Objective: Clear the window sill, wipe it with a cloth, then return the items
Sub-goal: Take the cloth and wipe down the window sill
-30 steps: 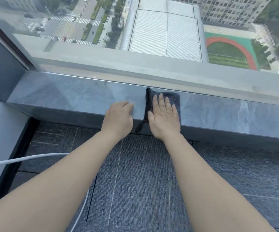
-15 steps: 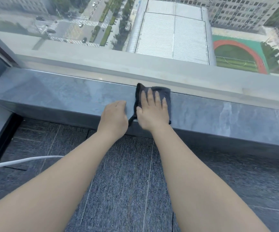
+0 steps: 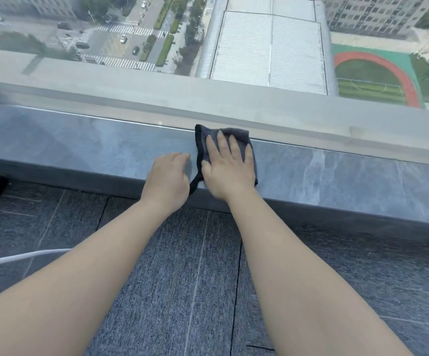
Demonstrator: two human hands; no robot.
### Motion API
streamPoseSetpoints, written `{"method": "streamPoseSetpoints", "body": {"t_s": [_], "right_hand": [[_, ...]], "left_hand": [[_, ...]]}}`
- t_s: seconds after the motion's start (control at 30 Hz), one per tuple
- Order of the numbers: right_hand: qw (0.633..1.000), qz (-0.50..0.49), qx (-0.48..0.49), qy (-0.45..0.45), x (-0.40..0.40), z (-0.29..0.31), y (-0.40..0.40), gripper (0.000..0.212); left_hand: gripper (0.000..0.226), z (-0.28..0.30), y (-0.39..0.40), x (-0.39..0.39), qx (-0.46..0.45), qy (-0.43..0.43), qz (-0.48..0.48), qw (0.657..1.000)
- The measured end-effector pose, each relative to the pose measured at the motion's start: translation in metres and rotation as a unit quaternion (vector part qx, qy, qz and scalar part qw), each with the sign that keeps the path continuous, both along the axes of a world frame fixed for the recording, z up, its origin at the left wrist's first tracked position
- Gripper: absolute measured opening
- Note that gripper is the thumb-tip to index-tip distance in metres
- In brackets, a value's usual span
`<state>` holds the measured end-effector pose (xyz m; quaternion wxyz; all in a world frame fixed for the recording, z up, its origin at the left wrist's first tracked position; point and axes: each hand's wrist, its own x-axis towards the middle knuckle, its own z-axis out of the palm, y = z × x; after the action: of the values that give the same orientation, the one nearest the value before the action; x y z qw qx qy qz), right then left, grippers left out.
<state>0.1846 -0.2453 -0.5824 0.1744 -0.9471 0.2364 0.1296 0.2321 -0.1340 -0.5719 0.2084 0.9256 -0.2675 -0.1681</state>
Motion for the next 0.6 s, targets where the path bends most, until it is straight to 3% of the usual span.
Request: {"method": "streamPoseSetpoints", "body": {"t_s": [0.37,0.6], "right_hand": [[0.990,-0.130,-0.041,0.035,-0.101,0.001,-0.096,0.056],[0.979,-0.193,-0.038,0.054,-0.115,0.004,-0.108,0.056]], "left_hand": [[0.037,0.003,-0.072,-0.050,0.001,0.002,-0.059,0.998],[0.044,0.008,-0.067,-0.067,0.038,0.000,-0.062,0.997]]}}
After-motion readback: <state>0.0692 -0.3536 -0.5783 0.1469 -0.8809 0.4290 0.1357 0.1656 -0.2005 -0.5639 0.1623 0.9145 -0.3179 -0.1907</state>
